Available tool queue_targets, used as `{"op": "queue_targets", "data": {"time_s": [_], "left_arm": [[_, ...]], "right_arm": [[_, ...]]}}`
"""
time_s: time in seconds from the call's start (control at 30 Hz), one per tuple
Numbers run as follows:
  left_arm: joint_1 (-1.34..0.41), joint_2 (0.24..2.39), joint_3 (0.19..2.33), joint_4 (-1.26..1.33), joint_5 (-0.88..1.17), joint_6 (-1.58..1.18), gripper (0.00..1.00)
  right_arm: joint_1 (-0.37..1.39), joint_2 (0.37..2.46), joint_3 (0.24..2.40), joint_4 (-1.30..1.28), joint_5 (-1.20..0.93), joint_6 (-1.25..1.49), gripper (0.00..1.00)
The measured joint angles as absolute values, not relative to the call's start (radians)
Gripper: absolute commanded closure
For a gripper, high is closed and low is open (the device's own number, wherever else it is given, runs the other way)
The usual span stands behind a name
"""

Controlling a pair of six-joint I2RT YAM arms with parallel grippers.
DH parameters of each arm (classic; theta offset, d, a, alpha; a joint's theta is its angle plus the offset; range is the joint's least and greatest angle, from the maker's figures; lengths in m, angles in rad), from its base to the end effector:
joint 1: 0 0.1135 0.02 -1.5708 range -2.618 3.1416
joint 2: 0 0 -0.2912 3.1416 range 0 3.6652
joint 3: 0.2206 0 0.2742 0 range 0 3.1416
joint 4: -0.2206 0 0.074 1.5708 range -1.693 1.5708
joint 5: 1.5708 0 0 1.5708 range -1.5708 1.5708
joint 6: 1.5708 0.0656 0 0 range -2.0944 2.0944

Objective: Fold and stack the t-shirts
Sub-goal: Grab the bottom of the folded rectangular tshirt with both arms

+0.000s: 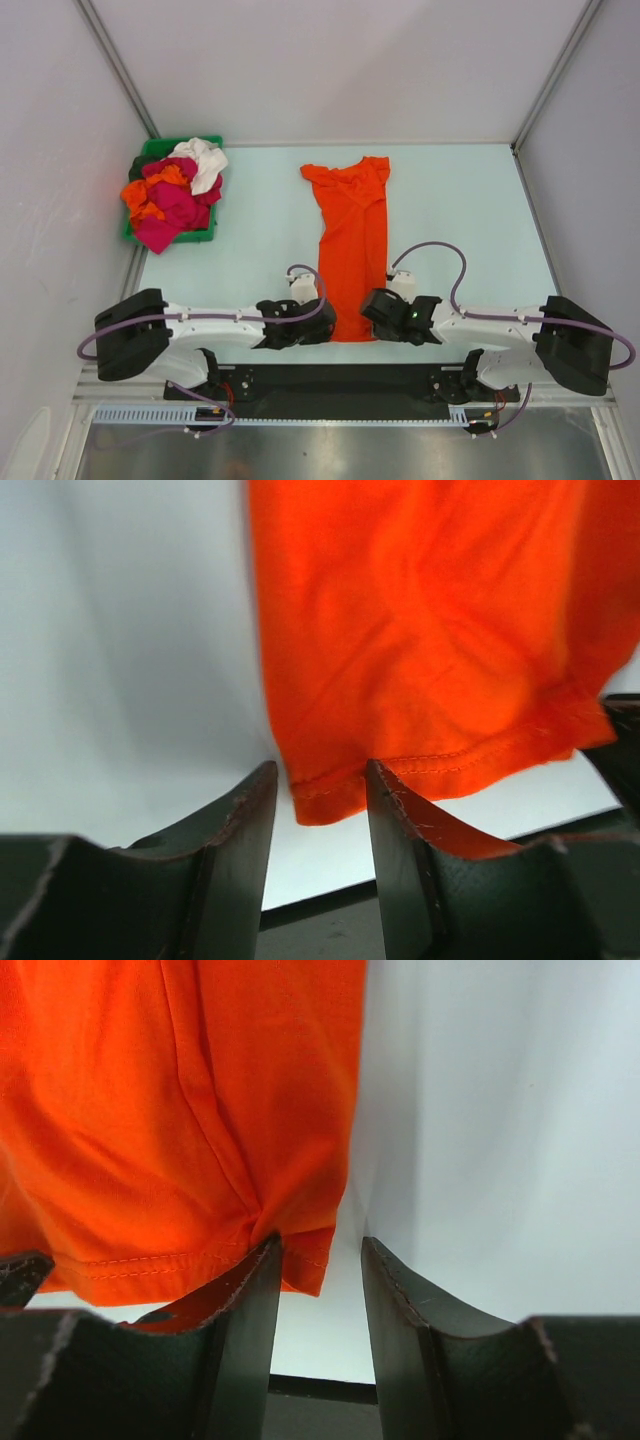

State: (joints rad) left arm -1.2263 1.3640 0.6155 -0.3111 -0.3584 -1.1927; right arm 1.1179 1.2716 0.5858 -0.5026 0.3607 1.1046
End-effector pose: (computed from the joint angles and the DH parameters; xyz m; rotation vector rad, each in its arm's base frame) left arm 0.1106 -0.2401 0.1423 -0.0791 2.5947 -0.4678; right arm 0.1213 0.1965 0.1432 0.0757 2.6429 0.2447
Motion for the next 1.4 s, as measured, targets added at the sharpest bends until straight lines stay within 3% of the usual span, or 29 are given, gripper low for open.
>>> {"op": "queue_targets", "data": {"time_s": [0.27, 0.53, 0.6, 0.67, 0.77, 1.4], "left_arm": [[-1.225, 1.375, 0.599, -0.253, -0.328, -1.216, 0.6], [-1.224, 1.391, 0.602, -0.243, -0.316, -1.23, 0.68], [-1.224, 1.392, 0.602, -0.245, -0.314, -1.231, 0.75], [-1.224, 1.392, 0.602, -0.249, -0.311, -1.233, 0.81], [-1.227, 1.393, 0.602, -0.261, -0.311, -1.245, 1.0], [-1.299, 1.308, 0.8, -0.57, -0.435, -1.242, 1.0]], "right_arm": [[1.118, 1.275, 0.586, -0.496, 0.361, 1.11, 0.59], [1.118, 1.286, 0.58, -0.469, 0.357, 1.127, 0.9], [1.118, 1.287, 0.575, -0.453, 0.352, 1.135, 1.0], [1.118, 1.286, 0.572, -0.448, 0.352, 1.137, 1.0], [1.12, 1.283, 0.569, -0.448, 0.353, 1.145, 1.0], [1.221, 1.172, 0.687, -0.767, 0.485, 1.179, 1.0]]}}
